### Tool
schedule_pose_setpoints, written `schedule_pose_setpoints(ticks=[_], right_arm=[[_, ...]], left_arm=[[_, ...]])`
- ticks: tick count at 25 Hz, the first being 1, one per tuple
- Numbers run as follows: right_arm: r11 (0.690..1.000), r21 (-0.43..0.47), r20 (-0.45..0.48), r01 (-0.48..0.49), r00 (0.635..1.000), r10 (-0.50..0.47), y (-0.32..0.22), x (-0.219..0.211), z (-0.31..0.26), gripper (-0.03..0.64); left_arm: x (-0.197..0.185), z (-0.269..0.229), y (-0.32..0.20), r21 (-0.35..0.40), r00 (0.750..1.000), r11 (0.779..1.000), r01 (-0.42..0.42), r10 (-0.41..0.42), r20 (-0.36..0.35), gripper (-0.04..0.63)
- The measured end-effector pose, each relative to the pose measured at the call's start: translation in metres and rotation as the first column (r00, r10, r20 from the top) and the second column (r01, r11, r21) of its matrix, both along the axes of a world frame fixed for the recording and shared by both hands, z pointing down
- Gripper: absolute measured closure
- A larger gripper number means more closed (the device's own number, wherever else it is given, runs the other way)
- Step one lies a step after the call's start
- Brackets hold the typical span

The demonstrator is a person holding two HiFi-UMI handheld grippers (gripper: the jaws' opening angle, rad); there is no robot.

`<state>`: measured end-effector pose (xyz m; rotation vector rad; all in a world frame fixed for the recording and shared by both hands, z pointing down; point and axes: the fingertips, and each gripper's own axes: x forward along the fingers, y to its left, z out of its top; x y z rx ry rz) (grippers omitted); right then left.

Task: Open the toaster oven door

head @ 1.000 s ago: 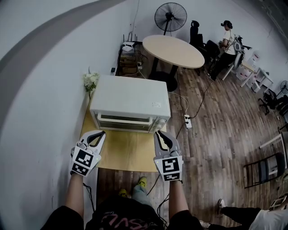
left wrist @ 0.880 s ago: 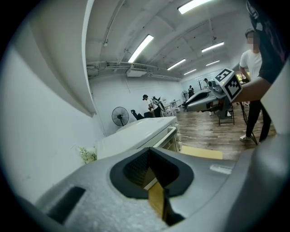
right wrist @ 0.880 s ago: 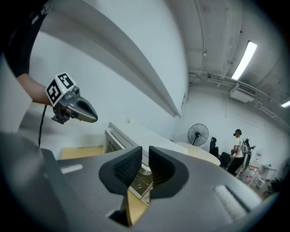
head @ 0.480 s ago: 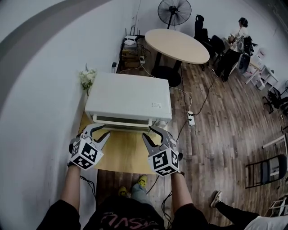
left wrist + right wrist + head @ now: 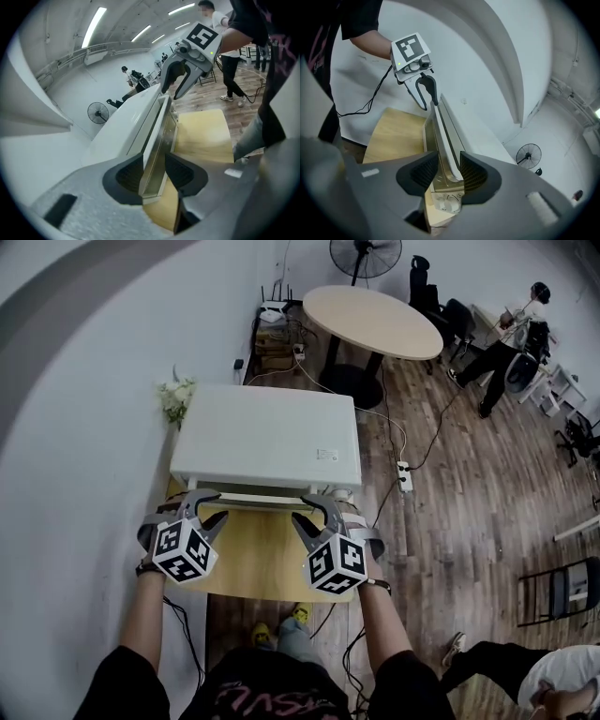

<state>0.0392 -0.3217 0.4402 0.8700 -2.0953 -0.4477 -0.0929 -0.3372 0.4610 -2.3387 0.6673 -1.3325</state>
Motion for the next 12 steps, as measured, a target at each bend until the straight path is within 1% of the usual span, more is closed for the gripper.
schedule_pose_setpoints(ticks=[2, 8, 12], right_arm=[[1.0, -0.01, -0.021, 0.018, 1.0, -0.018, -0.004, -0.001, 0.003, 0.459], [0.996, -0.047, -0.094, 0.072, 0.993, -0.076, -0.012, -0.003, 0.012, 0.46], [0.993, -0.075, -0.138, 0.09, 0.985, -0.1, -0.017, -0.003, 0.02, 0.462]], left_arm=[[0.003, 0.001, -0.004, -0.005, 1.0, 1.0, -0.012, 0.012, 0.005, 0.443], [0.004, 0.006, -0.014, -0.022, 0.996, 0.998, -0.052, 0.054, 0.067, 0.443], [0.006, 0.012, -0.018, -0.043, 0.994, 0.997, -0.069, 0.072, 0.084, 0.443]])
